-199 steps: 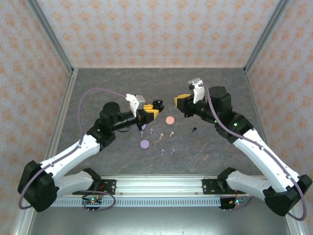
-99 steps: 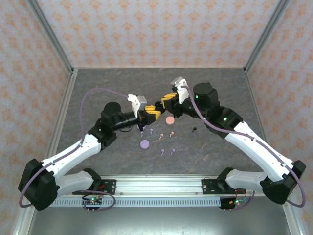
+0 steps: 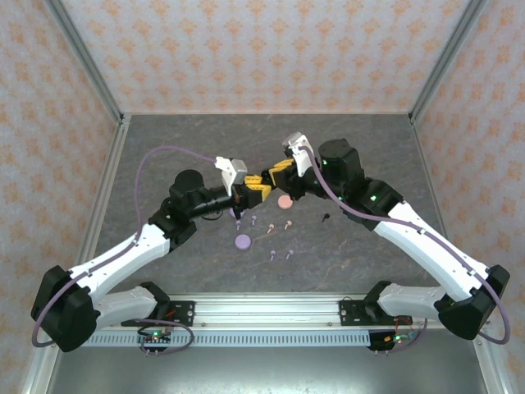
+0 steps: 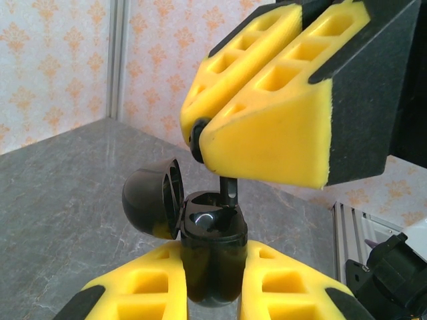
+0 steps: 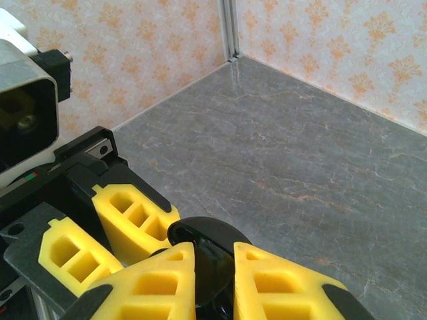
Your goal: Insert wireless bluetooth earbuds into charging case
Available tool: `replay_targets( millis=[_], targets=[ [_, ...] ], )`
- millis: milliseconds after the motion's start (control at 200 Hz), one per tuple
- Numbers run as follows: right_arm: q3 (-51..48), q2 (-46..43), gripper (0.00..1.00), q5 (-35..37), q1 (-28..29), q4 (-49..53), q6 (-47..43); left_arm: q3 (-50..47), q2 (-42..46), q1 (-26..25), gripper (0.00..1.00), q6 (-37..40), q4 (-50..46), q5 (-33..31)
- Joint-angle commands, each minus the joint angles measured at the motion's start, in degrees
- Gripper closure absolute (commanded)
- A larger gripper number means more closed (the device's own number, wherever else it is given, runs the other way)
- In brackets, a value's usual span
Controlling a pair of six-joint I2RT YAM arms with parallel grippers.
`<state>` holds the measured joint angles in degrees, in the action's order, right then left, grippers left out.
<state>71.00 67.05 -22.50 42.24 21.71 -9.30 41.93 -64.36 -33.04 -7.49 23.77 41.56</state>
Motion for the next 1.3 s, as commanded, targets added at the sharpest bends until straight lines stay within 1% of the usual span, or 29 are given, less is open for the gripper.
replay_targets(
  millis=[0,305,616,996,1146,1296],
  targets=[
    [1.32,0.50,0.84,-0.74,0.39,0.52,-0.83,1.90,-0.23,-0.58,1.00,0.50,1.90,0.89],
    [1.07,0.45,0.84,-1.91,0.39,0.61,-0.76,2.06,-0.35,-0.74,1.00,0.66,1.88,0.89],
    [0.84,0.45,0.84,-1.51,0.43,1.11,-1.07,2.23,-0.32,-1.04,1.00,0.81,1.63,0.91],
    [1.74,2.32,0.84,-5.73,0.39,3.33,-0.82,2.15,-0.24,-1.15,1.00,1.10,1.63,0.81],
    [3.15,3.11,0.81,-7.10,0.41,4.00,0.42,1.89,-0.11,-1.28,1.00,1.15,1.82,0.81],
    [5.43,3.61,0.72,-7.64,0.40,5.30,1.21,1.49,0.13,-1.32,1.00,1.25,2.25,0.78]
  ],
)
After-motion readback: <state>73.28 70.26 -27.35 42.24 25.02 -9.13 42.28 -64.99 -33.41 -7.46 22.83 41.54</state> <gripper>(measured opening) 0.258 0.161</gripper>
